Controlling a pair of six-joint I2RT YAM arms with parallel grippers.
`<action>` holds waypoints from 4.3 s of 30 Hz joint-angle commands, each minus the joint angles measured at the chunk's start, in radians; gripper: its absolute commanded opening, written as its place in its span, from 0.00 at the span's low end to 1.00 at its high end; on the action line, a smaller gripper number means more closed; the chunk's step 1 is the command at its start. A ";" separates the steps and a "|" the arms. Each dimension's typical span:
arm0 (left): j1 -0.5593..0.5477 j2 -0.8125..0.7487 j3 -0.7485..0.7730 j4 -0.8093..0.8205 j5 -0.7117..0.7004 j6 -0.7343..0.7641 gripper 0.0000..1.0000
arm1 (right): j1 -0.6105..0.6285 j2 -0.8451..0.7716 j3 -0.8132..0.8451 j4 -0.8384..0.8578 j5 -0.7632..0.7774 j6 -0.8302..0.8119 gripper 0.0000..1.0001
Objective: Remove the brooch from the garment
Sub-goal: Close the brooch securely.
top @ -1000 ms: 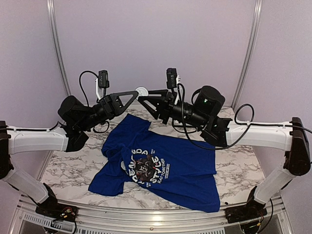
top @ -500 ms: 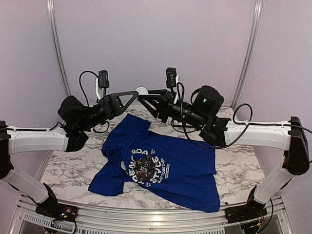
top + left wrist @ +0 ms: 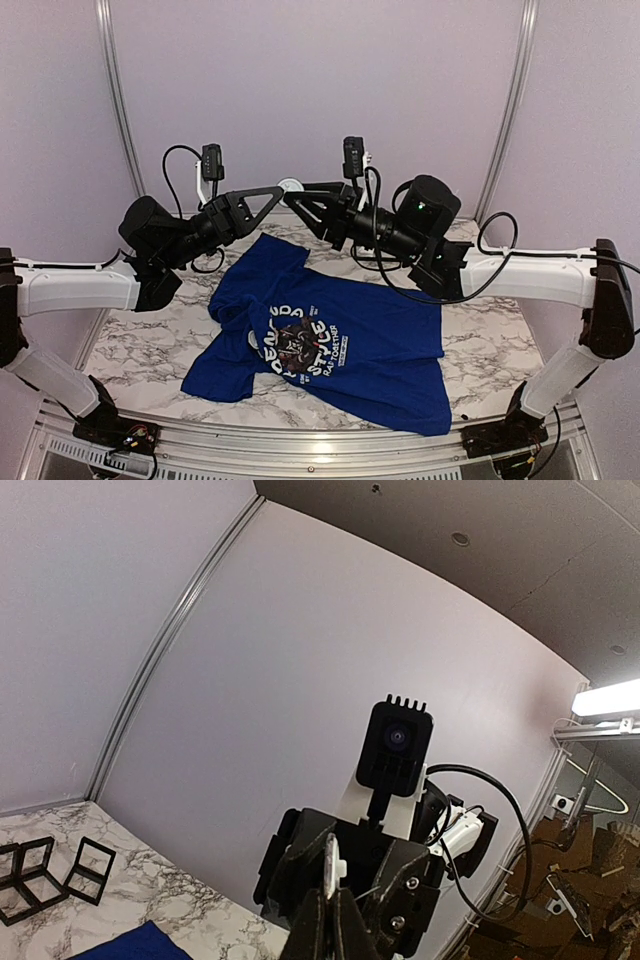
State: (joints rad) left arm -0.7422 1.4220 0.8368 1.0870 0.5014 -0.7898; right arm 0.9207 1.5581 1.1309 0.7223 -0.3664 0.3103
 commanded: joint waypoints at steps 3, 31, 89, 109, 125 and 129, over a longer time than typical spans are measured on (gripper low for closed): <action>0.005 0.003 0.016 -0.004 0.016 0.003 0.00 | -0.008 0.020 0.041 0.022 -0.016 0.019 0.30; 0.004 -0.007 0.016 -0.009 0.024 0.005 0.00 | -0.024 0.032 0.049 0.032 -0.031 0.078 0.23; -0.039 -0.086 0.018 -0.136 -0.012 0.111 0.00 | -0.040 0.081 0.119 -0.072 -0.024 0.217 0.07; -0.039 -0.099 0.018 -0.157 -0.024 0.126 0.00 | -0.039 0.085 0.133 -0.096 -0.010 0.231 0.07; -0.054 -0.110 0.013 -0.188 -0.069 0.154 0.00 | -0.033 0.089 0.119 -0.056 0.039 0.278 0.01; -0.060 -0.110 0.009 -0.188 -0.095 0.150 0.00 | -0.028 0.086 0.115 -0.042 0.064 0.276 0.00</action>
State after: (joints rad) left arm -0.7643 1.3403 0.8368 0.9154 0.3607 -0.6514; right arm 0.8974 1.6249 1.2312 0.6743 -0.4137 0.5838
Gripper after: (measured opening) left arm 0.015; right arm 0.033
